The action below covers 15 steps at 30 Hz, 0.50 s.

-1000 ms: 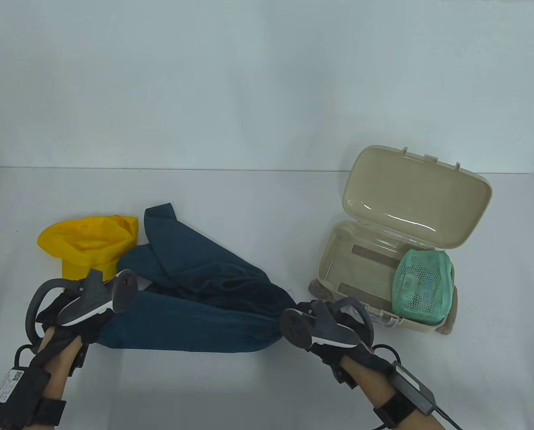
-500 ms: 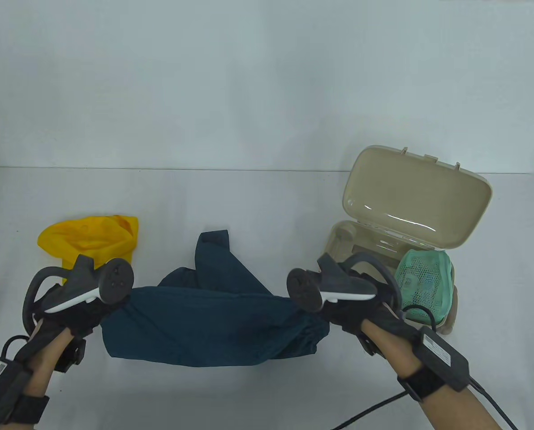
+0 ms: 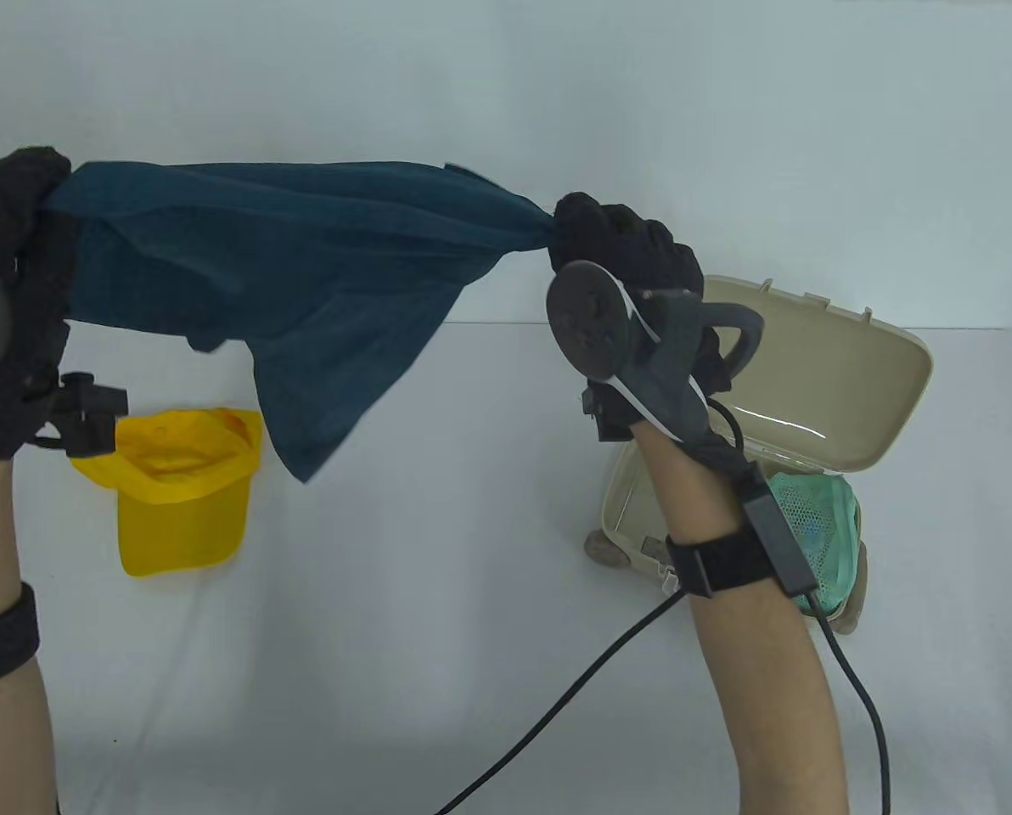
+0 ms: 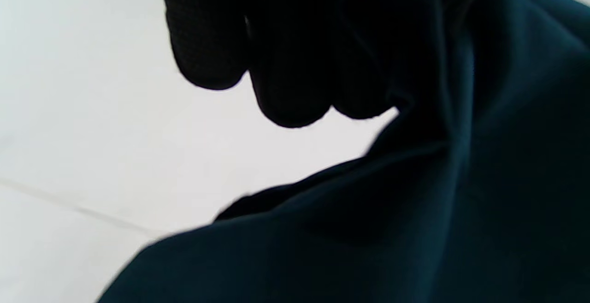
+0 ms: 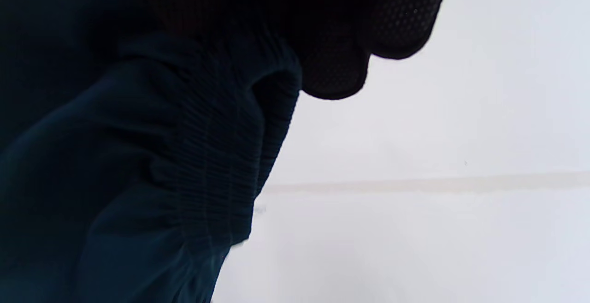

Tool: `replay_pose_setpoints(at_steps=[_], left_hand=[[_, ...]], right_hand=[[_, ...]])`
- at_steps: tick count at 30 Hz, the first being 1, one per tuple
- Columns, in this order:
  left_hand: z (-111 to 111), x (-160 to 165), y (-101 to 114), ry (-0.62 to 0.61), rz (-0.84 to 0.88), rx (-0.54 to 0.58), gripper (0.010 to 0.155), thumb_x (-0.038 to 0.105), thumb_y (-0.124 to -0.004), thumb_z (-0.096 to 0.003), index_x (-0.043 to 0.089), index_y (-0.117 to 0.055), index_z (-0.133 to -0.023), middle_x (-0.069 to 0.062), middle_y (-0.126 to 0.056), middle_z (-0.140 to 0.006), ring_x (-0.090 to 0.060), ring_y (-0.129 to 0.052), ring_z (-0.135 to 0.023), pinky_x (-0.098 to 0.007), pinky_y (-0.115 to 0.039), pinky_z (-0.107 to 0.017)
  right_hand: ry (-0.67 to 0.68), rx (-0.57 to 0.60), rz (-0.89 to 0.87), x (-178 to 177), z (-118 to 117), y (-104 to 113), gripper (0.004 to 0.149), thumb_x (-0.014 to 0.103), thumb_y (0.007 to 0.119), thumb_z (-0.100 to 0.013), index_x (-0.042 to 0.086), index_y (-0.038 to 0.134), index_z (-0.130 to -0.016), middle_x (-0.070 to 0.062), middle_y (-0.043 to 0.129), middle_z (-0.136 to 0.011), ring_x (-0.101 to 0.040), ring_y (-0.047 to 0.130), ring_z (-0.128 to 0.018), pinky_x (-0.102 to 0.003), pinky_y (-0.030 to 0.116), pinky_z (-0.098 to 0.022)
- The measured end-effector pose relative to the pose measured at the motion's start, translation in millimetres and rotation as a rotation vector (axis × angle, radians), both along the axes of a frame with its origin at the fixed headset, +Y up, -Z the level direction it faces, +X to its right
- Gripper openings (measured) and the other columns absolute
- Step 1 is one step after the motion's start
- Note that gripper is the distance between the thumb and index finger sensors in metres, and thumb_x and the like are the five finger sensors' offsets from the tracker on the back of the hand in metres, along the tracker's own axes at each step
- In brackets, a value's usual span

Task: Pack suitcase

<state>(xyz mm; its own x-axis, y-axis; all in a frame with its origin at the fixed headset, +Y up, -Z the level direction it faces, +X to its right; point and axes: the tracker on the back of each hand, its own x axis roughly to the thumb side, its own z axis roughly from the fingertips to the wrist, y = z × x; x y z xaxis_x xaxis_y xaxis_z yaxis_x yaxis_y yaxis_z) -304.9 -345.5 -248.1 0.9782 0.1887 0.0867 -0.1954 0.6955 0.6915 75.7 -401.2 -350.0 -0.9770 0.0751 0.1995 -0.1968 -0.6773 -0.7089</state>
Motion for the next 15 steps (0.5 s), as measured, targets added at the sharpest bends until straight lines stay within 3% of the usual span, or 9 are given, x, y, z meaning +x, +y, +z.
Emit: replay_pose_setpoints(at_steps=[1,4,6,7,8,10,12,15], left_hand=[[3.2,0.9,-12.2,-0.011,-0.038,-0.038,0.044,0.041,-0.072,-0.0499,0.031,-0.077,-0.092,0.017,-0.097,-0.072,-0.013,-0.102,-0.068,-0.04,-0.082,-0.062],[-5.8,1.4,-87.3,0.007,-0.215,-0.329,0.044,0.041,-0.072,-0.0499,0.031,-0.077,-0.092,0.017,-0.097,-0.072,-0.014,-0.102,-0.069,-0.041,-0.082,-0.062],[-24.9,-0.1,-165.3,0.055,-0.343,-0.617,0.044,0.041,-0.072,-0.0498,0.032,-0.077,-0.092,0.017,-0.097,-0.074,-0.014,-0.102,-0.071,-0.041,-0.082,-0.063],[-30.0,-0.6,-188.7,0.075,-0.376,-0.688,0.043,0.041,-0.071,-0.0498,0.032,-0.076,-0.092,0.017,-0.097,-0.076,-0.014,-0.101,-0.073,-0.042,-0.081,-0.064],[-37.1,-1.1,-226.2,0.095,-0.432,-0.8,0.044,0.041,-0.071,-0.0496,0.033,-0.076,-0.092,0.017,-0.096,-0.077,-0.014,-0.1,-0.075,-0.043,-0.08,-0.065],[-44.3,0.5,-285.3,0.116,-0.519,-0.979,0.044,0.042,-0.071,-0.0493,0.034,-0.075,-0.092,0.017,-0.096,-0.079,-0.014,-0.099,-0.078,-0.043,-0.079,-0.067],[-44.8,5.4,-327.9,0.112,-0.633,-1.113,0.044,0.042,-0.071,-0.0492,0.035,-0.075,-0.092,0.017,-0.095,-0.082,-0.015,-0.098,-0.082,-0.044,-0.078,-0.067],[-40.0,14.4,-367.0,0.067,-0.779,-1.252,0.044,0.044,-0.071,-0.0488,0.036,-0.074,-0.092,0.017,-0.094,-0.085,-0.016,-0.097,-0.084,-0.045,-0.078,-0.068]], right_hand=[[0.022,0.001,0.011,2.7,3.6,-11.0,0.041,0.045,0.072,-0.05,0.031,0.076,-0.089,0.007,0.092,-0.083,-0.017,0.098,-0.072,-0.038,0.083,-0.057],[0.069,-0.071,0.165,3.8,10.2,-87.9,0.041,0.045,0.071,-0.05,0.032,0.075,-0.089,0.007,0.09,-0.085,-0.017,0.097,-0.075,-0.039,0.082,-0.058],[0.079,-0.143,0.306,-3.7,10.7,-157.6,0.042,0.045,0.072,-0.049,0.033,0.075,-0.089,0.007,0.091,-0.084,-0.017,0.097,-0.075,-0.039,0.082,-0.058],[0.087,-0.172,0.359,-7.1,11.1,-180.6,0.042,0.045,0.072,-0.049,0.033,0.076,-0.088,0.007,0.091,-0.084,-0.018,0.098,-0.074,-0.039,0.083,-0.057],[0.095,-0.225,0.47,-13.6,13.0,-218.5,0.041,0.045,0.072,-0.048,0.033,0.076,-0.088,0.008,0.092,-0.084,-0.017,0.098,-0.074,-0.039,0.083,-0.057],[0.109,-0.283,0.639,-21.7,19.7,-273.9,0.042,0.045,0.072,-0.048,0.034,0.076,-0.087,0.009,0.092,-0.083,-0.016,0.098,-0.074,-0.039,0.083,-0.057],[0.142,-0.369,0.705,-24.3,25.5,-307.4,0.042,0.045,0.073,-0.047,0.034,0.077,-0.087,0.009,0.092,-0.083,-0.016,0.099,-0.074,-0.039,0.083,-0.057],[0.204,-0.518,0.795,-21.7,33.0,-335.6,0.042,0.046,0.072,-0.046,0.034,0.077,-0.087,0.009,0.093,-0.082,-0.016,0.099,-0.073,-0.039,0.084,-0.057]])
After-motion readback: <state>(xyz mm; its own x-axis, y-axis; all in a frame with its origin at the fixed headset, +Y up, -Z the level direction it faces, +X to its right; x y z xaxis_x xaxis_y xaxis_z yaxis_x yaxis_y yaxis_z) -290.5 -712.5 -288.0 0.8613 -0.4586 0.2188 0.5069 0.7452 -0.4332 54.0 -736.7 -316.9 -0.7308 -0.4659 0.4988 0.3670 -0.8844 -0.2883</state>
